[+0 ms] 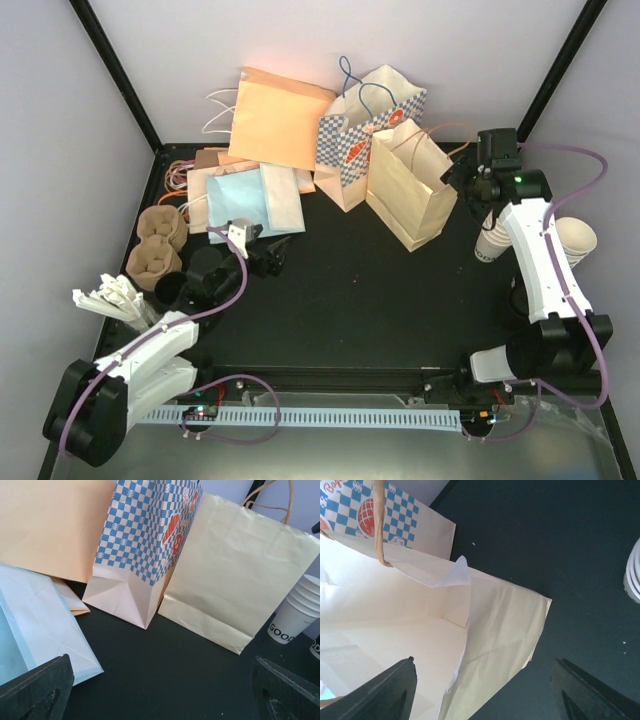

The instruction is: Pack the takeout coffee

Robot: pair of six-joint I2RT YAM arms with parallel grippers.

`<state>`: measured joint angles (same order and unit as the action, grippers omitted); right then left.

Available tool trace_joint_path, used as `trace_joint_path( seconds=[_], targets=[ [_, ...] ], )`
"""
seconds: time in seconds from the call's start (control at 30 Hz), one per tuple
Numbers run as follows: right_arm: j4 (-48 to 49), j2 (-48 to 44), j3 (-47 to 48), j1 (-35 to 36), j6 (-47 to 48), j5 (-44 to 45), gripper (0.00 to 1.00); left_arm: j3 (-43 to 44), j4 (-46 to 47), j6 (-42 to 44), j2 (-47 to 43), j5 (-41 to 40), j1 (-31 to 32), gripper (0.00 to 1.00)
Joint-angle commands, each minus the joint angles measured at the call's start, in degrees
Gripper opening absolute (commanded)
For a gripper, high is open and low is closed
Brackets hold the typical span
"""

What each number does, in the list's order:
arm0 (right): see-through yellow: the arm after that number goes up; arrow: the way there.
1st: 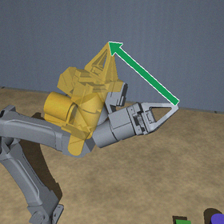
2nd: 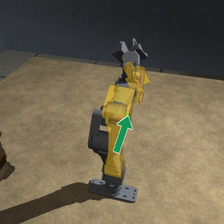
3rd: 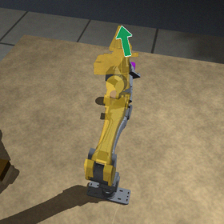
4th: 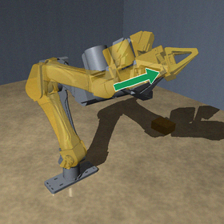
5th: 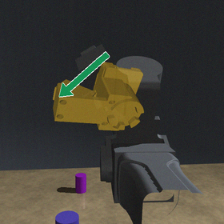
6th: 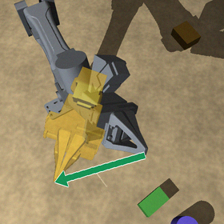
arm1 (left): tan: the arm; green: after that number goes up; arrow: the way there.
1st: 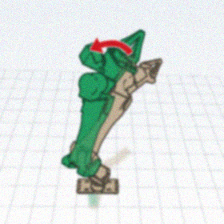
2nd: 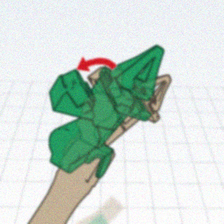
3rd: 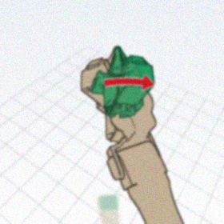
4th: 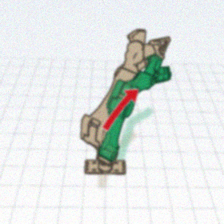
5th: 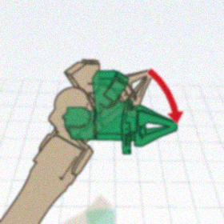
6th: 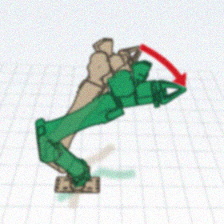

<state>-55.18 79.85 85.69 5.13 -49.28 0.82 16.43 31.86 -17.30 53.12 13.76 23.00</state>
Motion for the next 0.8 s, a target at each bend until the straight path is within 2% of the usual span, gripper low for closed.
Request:
trace_joint_path(
  seconds=[0.0, 0.23, 0.37, 0.43, 0.5, 0.63, 0.77],
  targets=[
    [-1.0, 2.3, 2.8, 0.2, -1.7, -1.7, 0.73, -0.5, 2.7, 0.9, -1.1, 1.3, 0.4, 0.99],
    [-0.5, 2.8, 3.1, 0.2, -2.2, -2.8, 0.43, -0.5, 2.7, 1.0, -1.0, 1.3, 0.4, 0.99],
    [-0.3, 2.3, 2.4, 0.2, -2.2, -3.3, 0.37, -0.5, 2.9, 0.9, -1.0, 1.4, 0.4, 0.99],
    [0.0, 2.0, 1.9, 0.2, -2.1, -3.7, 0.23, -0.5, 3.0, 0.9, -0.8, 1.4, 0.4, 0.99],
    [0.6, 2.0, 1.5, 0.2, -1.3, -5.1, 0.04, -0.5, 3.0, 0.9, -0.8, 1.4, 0.4, 0.99],
    [1.2, 2.0, 1.4, 0.2, 4.1, -9.5, 0.01, -0.6, 3.0, 0.9, -0.8, 1.4, 0.4, 0.99],
    [5.4, -3.3, -3.1, 0.2, 10.3, -11.6, 0.01, -0.6, 4.2, 1.1, -0.1, 3.5, 0.4, 0.99]
  ],
)
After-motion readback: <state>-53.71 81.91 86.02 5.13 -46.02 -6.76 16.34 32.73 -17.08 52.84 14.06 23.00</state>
